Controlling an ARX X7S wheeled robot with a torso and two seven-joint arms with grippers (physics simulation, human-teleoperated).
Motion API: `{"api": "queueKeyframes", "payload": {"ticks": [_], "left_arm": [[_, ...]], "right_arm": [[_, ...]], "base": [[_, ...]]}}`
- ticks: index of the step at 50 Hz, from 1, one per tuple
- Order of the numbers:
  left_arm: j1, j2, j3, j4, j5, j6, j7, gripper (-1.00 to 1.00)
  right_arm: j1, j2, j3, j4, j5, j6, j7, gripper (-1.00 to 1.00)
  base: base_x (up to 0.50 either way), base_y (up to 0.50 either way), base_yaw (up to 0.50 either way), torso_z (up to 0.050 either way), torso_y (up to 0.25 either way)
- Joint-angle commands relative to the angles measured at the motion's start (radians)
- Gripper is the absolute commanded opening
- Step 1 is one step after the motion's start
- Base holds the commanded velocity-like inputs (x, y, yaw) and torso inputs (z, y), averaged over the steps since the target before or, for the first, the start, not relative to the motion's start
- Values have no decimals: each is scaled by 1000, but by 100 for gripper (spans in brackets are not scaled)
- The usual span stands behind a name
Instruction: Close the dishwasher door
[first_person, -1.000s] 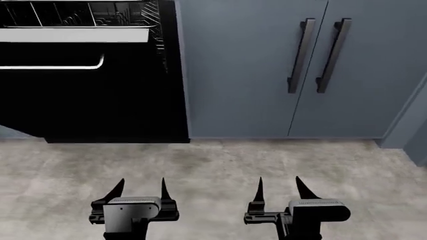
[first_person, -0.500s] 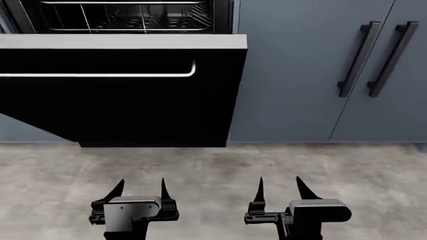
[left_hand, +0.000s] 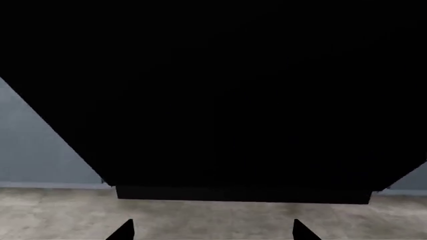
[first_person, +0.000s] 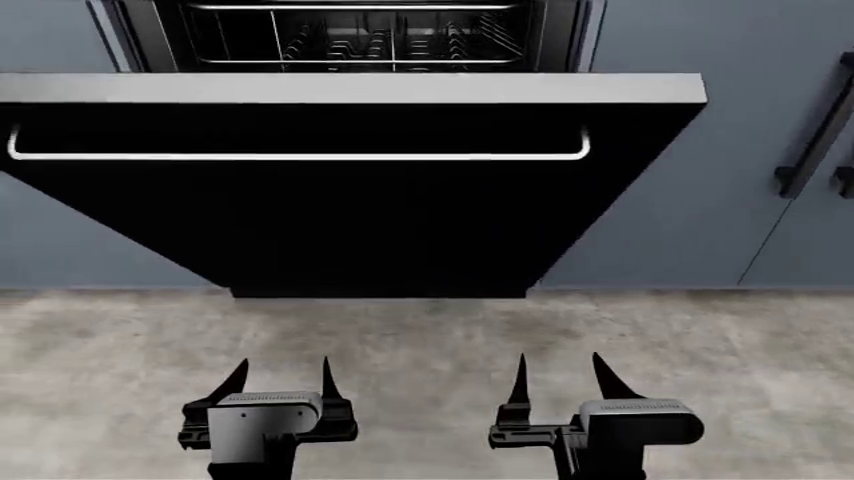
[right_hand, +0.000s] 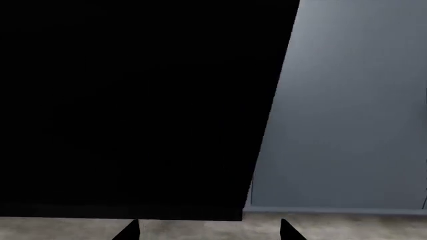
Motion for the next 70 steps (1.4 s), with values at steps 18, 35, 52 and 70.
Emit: {"api": "queueKeyframes", "payload": {"ticks": [18, 35, 52, 70], "left_arm": [[-5, -8, 13, -2, -5, -7, -7, 100], [-8, -11, 19, -6, -6, -4, -14, 100], [-7, -15, 21, -3, -14, 2, -16, 100], [-4, -20, 26, 0, -19, 12, -18, 100]], "right_arm": [[0, 6, -7, 1, 10, -15, 2, 100], [-5, 3, 1, 8, 24, -37, 12, 100], [10, 14, -24, 6, 24, 0, 0, 100], [8, 18, -27, 7, 41, -2, -3, 100]], "base": [[18, 500, 0, 0, 0], [16, 99, 0, 0, 0], [305, -342, 0, 0, 0], [361, 147, 0, 0, 0]]}}
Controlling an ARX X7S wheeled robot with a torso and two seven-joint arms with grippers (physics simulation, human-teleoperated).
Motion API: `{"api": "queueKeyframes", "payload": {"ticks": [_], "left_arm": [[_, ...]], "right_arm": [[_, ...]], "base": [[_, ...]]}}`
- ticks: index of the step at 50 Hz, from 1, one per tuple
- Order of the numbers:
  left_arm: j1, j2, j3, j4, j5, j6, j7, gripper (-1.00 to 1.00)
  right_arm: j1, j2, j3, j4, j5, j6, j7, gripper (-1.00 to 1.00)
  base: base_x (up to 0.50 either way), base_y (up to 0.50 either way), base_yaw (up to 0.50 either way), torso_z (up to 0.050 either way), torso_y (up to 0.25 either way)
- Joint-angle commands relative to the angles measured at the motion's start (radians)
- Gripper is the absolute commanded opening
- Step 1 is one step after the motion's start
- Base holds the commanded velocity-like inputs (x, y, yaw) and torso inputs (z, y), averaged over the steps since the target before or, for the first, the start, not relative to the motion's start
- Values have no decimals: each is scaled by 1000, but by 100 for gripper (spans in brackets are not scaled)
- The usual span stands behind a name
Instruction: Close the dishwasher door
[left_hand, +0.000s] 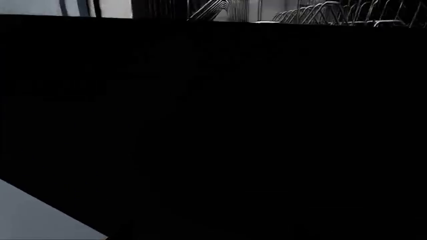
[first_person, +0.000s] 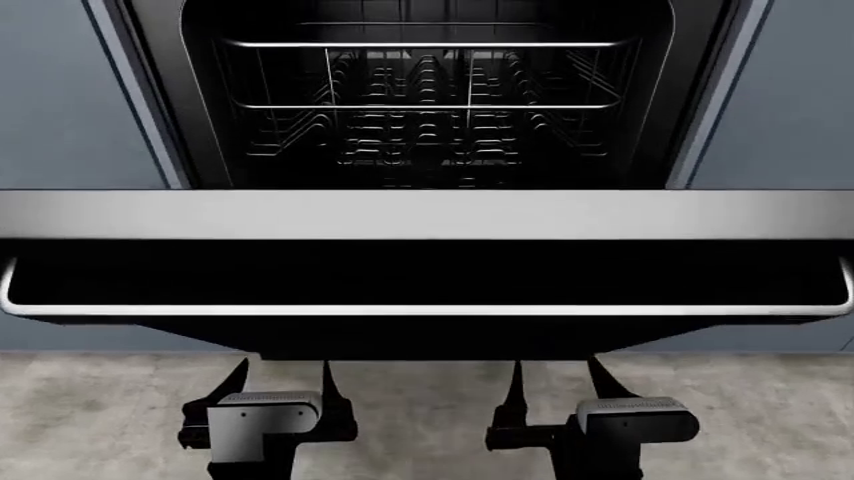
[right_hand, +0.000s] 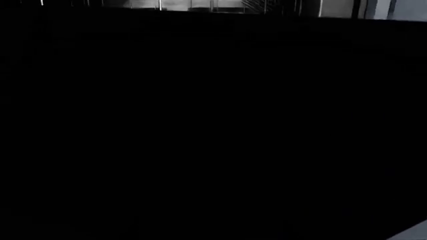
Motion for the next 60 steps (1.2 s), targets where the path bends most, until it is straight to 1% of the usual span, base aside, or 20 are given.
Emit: {"api": "queueKeyframes", "payload": {"ticks": [1, 10, 15, 30, 32, 34, 38, 41, 46, 52, 60], "left_arm": [[3, -2, 4, 1, -3, 5, -1, 100], [1, -3, 8, -3, -3, 7, -3, 100], [0, -3, 9, -6, -3, 10, -4, 100], [-2, -11, 23, 2, 2, 4, -2, 100], [-10, -17, 41, 2, 21, -8, 3, 100], [-16, -23, 43, 11, -9, -25, 30, 100], [-39, -39, 32, 68, -51, -74, 40, 100], [-78, -41, 34, 78, -55, -107, 41, 100], [-120, -45, 29, 110, -62, -150, 28, 100], [-148, -49, 24, 140, -68, -190, 11, 100], [-224, -62, 7, 230, -111, -322, -22, 100]], "right_arm": [[-4, 2, 0, 0, 11, -4, 0, 100], [-6, 3, 0, -1, 8, -12, 6, 100], [2, 5, -8, 5, 6, 2, 3, 100], [-5, -1, 9, 2, 5, -21, 35, 100], [1, -1, 6, 4, -8, -5, 48, 100], [8, 1, 1, 2, -12, 16, 51, 100], [38, 10, 1, -34, 20, 95, 49, 100], [74, 19, 3, -88, 35, 167, 60, 100], [115, 33, 7, -152, 64, 251, 66, 100], [152, 39, 29, -173, 101, 295, 70, 100], [256, 48, 62, -242, 164, 420, 100, 100]], "base": [[0, 0, 0, 0, 0], [5, 0, 0, 0, 0], [492, -142, 0, 0, 0], [0, 0, 0, 0, 0], [0, 0, 0, 0, 0], [0, 0, 0, 0, 0], [0, 0, 0, 0, 0], [0, 0, 0, 0, 0], [0, 0, 0, 0, 3], [0, 0, 0, 0, 2], [0, 0, 0, 0, 5]]}}
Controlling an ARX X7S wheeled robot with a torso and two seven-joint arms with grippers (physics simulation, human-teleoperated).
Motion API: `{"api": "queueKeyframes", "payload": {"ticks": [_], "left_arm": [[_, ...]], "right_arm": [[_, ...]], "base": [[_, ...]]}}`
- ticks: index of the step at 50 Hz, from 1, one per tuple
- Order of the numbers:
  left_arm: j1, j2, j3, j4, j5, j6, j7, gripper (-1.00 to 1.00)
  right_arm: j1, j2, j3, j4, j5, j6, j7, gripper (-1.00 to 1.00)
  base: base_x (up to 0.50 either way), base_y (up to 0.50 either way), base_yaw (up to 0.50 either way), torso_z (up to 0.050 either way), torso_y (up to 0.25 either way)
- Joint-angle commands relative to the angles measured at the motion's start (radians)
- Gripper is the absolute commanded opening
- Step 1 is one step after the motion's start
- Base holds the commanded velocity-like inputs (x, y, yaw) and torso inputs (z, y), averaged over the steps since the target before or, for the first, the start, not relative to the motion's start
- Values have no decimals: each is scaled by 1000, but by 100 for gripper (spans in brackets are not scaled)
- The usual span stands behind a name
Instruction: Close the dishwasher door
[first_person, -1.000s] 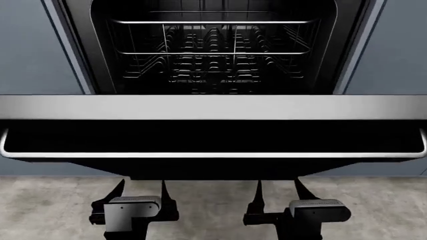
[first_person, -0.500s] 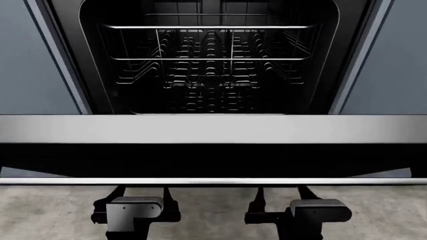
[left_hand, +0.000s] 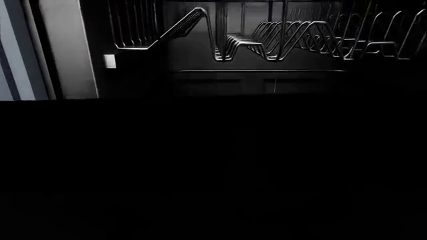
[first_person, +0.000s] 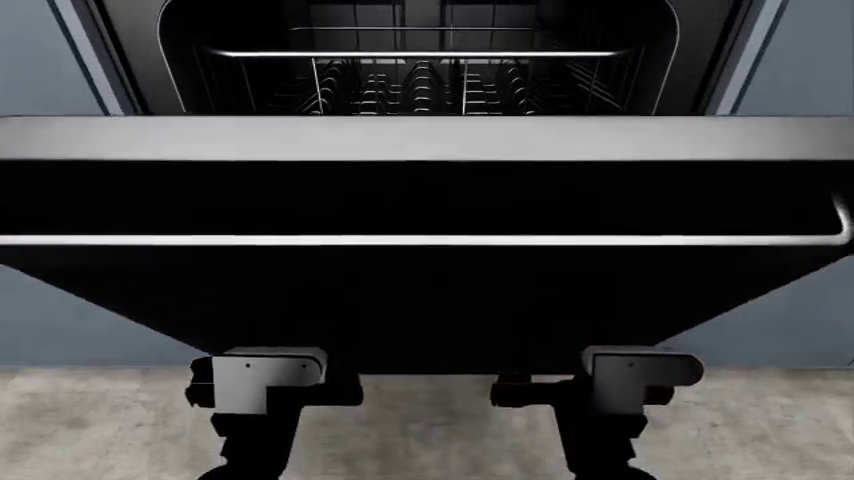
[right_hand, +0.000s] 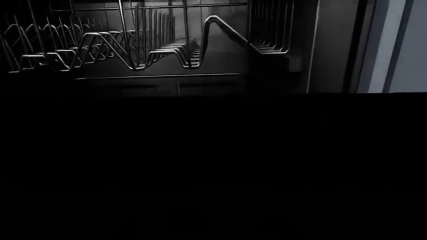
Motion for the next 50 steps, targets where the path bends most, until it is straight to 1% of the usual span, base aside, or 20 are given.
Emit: {"api": "queueKeyframes", "payload": {"ticks": [1, 9, 14, 28, 37, 50], "left_arm": [[-118, -18, -18, 132, -22, -137, -28, 100], [-226, 1, -40, 80, -75, -213, -21, 100], [-275, 18, -44, 19, -90, -224, -7, 100], [-377, 72, -34, -200, -74, -177, 33, 100], [-442, 108, -29, -377, -53, -118, 65, 100], [-515, 143, -18, -542, -8, -82, 37, 100]], "right_arm": [[142, 20, 48, -128, 36, 153, 37, 100], [250, 11, 38, -91, 40, 220, 40, 100], [309, -2, 25, -24, 23, 225, 30, 100], [447, -51, -37, 229, -42, 167, -34, 100], [526, -95, -55, 433, -73, 100, -66, 100], [583, -115, -52, 551, -71, 68, -90, 100]], "base": [[0, 0, 0, 0, 0], [0, 0, 0, 0, 3], [0, 0, 0, 0, 2], [0, 0, 0, 0, 1], [0, 0, 0, 0, 0], [0, 0, 0, 0, 0]]}}
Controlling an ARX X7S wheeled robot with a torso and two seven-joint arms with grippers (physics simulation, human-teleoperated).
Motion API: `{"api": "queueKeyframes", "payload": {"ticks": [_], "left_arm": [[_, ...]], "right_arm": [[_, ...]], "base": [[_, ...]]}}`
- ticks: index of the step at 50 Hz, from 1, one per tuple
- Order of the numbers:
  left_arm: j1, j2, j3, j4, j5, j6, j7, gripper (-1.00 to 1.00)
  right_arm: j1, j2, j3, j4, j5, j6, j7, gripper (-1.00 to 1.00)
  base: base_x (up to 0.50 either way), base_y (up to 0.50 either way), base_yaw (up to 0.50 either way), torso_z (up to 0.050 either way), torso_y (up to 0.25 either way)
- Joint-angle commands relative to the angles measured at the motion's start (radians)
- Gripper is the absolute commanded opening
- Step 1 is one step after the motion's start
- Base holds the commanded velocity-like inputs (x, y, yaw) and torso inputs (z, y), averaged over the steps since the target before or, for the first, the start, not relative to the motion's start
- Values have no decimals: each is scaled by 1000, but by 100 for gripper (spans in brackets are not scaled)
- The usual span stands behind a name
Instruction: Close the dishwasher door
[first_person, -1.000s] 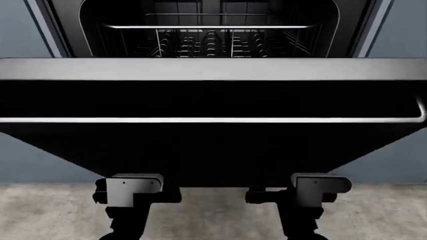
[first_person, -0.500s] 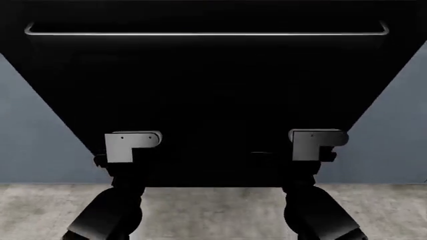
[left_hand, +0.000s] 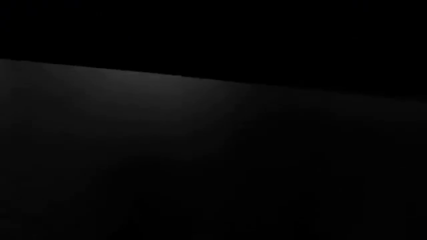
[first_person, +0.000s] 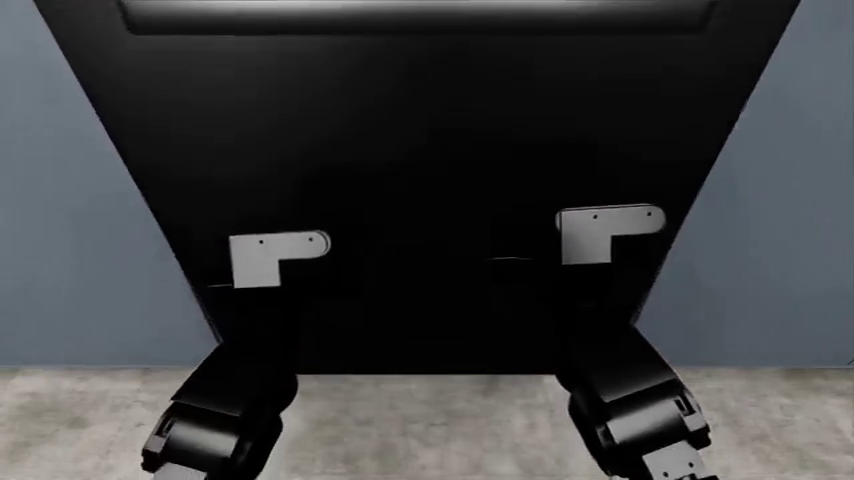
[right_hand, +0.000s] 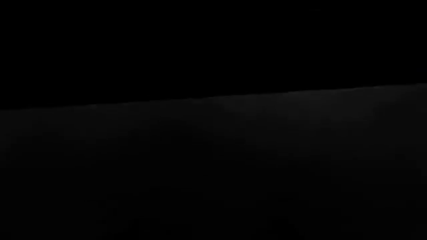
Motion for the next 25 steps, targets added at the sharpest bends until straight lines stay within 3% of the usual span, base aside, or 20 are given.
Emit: {"api": "queueKeyframes", "payload": {"ticks": [1, 13, 25], "left_arm": [[-75, 35, 11, -162, 37, 35, -10, 100], [-213, 105, 49, -511, 93, 133, 28, 100], [-247, 127, 74, -588, 105, 143, 39, 100]], "right_arm": [[67, -22, 0, 148, -2, -30, -28, 100], [208, -72, 30, 480, 8, -98, -74, 100], [240, -80, 31, 568, 6, -127, -82, 100]], "base": [[0, 0, 0, 0, 0], [3, 0, 0, 0, 0], [62, 0, 7, 0, -12]]}}
